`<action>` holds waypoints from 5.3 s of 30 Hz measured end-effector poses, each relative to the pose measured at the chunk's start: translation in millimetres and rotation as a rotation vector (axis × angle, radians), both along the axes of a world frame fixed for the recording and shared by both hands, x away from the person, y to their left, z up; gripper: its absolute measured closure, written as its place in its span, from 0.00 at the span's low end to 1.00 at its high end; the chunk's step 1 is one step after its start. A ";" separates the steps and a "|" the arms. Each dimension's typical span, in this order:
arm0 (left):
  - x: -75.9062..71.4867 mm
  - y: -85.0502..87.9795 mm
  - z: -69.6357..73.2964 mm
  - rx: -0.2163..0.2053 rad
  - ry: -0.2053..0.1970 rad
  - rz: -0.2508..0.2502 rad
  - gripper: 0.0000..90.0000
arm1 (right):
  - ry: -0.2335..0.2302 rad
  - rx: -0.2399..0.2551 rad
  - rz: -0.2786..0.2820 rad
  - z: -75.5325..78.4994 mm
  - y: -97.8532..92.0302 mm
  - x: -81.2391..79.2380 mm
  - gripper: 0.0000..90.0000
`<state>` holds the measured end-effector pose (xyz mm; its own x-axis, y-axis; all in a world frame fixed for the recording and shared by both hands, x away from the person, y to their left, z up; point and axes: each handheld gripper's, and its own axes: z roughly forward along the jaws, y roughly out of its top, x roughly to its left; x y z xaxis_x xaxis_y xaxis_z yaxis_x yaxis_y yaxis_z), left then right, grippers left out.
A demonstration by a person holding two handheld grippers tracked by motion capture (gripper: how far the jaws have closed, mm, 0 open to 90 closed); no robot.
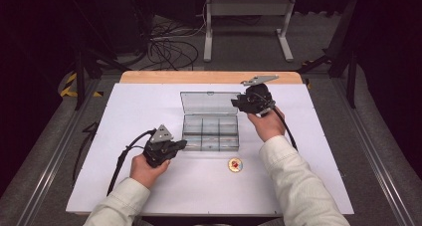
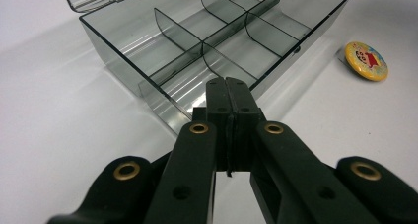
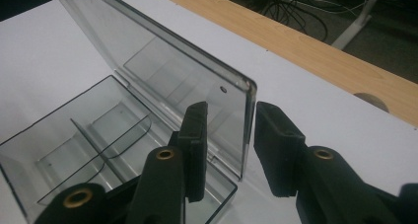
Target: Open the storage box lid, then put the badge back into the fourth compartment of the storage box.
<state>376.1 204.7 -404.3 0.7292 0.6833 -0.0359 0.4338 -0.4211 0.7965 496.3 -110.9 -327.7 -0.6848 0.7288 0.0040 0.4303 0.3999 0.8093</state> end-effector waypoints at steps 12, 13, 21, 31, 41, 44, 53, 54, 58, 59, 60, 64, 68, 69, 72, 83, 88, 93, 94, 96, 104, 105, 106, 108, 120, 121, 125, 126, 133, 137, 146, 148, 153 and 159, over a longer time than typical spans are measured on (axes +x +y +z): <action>-0.3 -0.7 -1.3 0.005 0.022 -0.008 1.00 | 0.011 0.024 -0.053 -2.3 5.4 21.5 0.72; -0.3 -0.8 -1.3 0.015 0.017 -0.010 1.00 | 0.012 0.025 -0.054 -2.9 5.4 23.1 0.72; -0.9 -1.1 -1.1 0.011 0.013 -0.006 1.00 | 0.023 0.037 -0.061 -8.5 7.1 29.3 0.64; -3.2 4.9 3.6 -0.002 -0.016 0.007 1.00 | 0.068 0.039 -0.068 -21.8 9.3 39.0 0.54; -2.6 9.7 2.1 0.012 -0.003 0.009 1.00 | 0.088 0.033 -0.086 -30.9 12.3 49.1 0.51; -2.3 10.0 1.6 0.020 -0.005 0.008 1.00 | 0.095 0.036 -0.089 -32.5 12.8 51.0 0.50; -1.8 9.3 0.3 0.025 0.003 0.005 1.00 | 0.110 0.036 -0.103 -37.8 14.7 57.3 0.49; -1.7 9.2 0.3 0.025 0.001 0.004 1.00 | 0.111 0.035 -0.104 -38.3 14.9 58.2 0.49; -1.3 9.3 0.4 0.021 0.002 0.004 1.00 | 0.111 0.009 -0.106 -38.5 19.1 60.2 0.47; -1.0 9.4 0.4 0.018 0.003 0.006 1.00 | 0.110 0.003 -0.105 -38.3 20.3 60.5 0.47; -1.0 9.7 0.5 0.019 0.004 0.007 1.00 | 0.109 0.000 -0.106 -38.3 21.2 60.9 0.47; -0.8 10.0 0.7 0.019 0.004 0.006 1.00 | 0.118 -0.003 -0.114 -39.3 22.5 62.6 0.47; -0.8 9.5 0.3 0.017 0.003 0.003 1.00 | 0.132 0.006 -0.116 -42.2 22.2 64.6 0.46; -1.1 9.1 0.1 0.015 0.006 0.005 1.00 | 0.136 0.012 -0.118 -43.0 22.2 65.1 0.45; -1.2 9.1 0.3 0.016 0.004 0.004 1.00 | 0.156 0.024 -0.121 -45.8 21.6 67.0 0.44; -1.8 9.7 1.3 0.016 -0.001 0.006 1.00 | 0.209 0.035 -0.120 -54.0 21.4 71.0 0.38; -2.2 10.0 1.7 0.016 0.000 0.004 1.00 | 0.227 0.035 -0.119 -55.8 20.8 71.9 0.36; -2.4 10.5 2.3 0.016 -0.002 0.005 1.00 | 0.224 0.024 -0.129 -54.1 19.4 70.6 0.34; -2.6 10.7 2.5 0.018 -0.002 0.004 1.00 | 0.221 0.022 -0.133 -52.9 19.4 70.0 0.33; -3.0 11.3 2.8 0.016 -0.003 0.002 0.99 | 0.217 0.009 -0.136 -49.4 18.9 68.0 0.33; -9.4 20.9 8.8 0.022 -0.017 0.012 0.94 | 0.155 0.023 -0.108 -25.9 10.6 48.5 0.27; -10.7 22.6 10.1 0.023 -0.023 0.010 0.92 | 0.135 0.032 -0.099 -21.8 9.6 44.4 0.26; -12.3 24.0 11.0 0.020 -0.027 0.009 0.91 | 0.125 0.038 -0.095 -17.5 8.9 39.9 0.25; -15.4 27.1 12.9 0.015 -0.039 0.014 0.87 | 0.099 0.054 -0.073 -10.0 7.1 31.8 0.24; -33.1 43.0 17.3 -0.033 -0.052 0.049 0.79 | 0.015 0.097 0.021 14.8 4.0 -14.3 0.18; -34.7 43.5 17.0 -0.037 -0.048 0.050 0.78 | 0.012 0.096 0.028 15.0 3.5 -17.8 0.17; -40.3 46.0 17.1 -0.043 -0.068 0.051 0.73 | -0.009 0.104 0.051 15.9 1.9 -33.3 0.13; -42.0 46.4 17.1 -0.050 -0.070 0.052 0.71 | -0.009 0.108 0.062 15.7 1.3 -36.8 0.12; -53.1 48.7 18.2 -0.077 -0.079 0.044 0.66 | -0.015 0.129 0.102 8.0 -4.0 -60.9 0.07; -57.4 48.3 19.0 -0.078 -0.091 0.028 0.62 | -0.019 0.125 0.114 5.4 -6.1 -73.6 0.04; -63.6 48.2 18.5 -0.098 -0.100 0.024 0.56 | -0.059 0.123 0.117 -0.6 -8.4 -99.9 0.00; -65.4 48.4 18.0 -0.103 -0.099 0.025 0.55 | -0.064 0.142 0.131 -3.0 -8.0 -104.3 0.00; -69.6 48.9 17.0 -0.102 -0.115 0.026 0.54 | -0.029 0.147 0.160 -7.5 -7.2 -111.6 0.00; -72.1 48.9 15.1 -0.084 -0.130 0.022 0.52 | -0.026 0.139 0.169 -11.2 -6.6 -118.8 0.00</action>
